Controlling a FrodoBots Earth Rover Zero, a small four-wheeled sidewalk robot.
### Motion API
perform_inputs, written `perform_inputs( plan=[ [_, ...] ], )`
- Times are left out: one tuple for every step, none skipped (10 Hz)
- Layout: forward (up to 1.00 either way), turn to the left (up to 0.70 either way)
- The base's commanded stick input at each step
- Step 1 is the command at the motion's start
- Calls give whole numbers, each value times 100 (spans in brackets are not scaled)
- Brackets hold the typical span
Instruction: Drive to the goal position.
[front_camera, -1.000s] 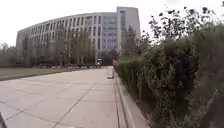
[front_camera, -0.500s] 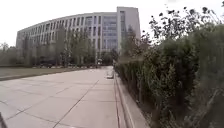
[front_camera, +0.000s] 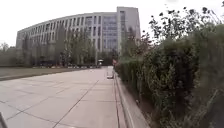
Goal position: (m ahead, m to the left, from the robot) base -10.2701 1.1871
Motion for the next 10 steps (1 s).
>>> perform_inputs(
  plan=[
    [0, 0],
    [0, 0],
    [2, 0],
    [0, 0],
    [0, 0],
    [0, 0],
    [0, 0],
    [0, 0],
    [0, 0],
    [0, 0]
  ],
)
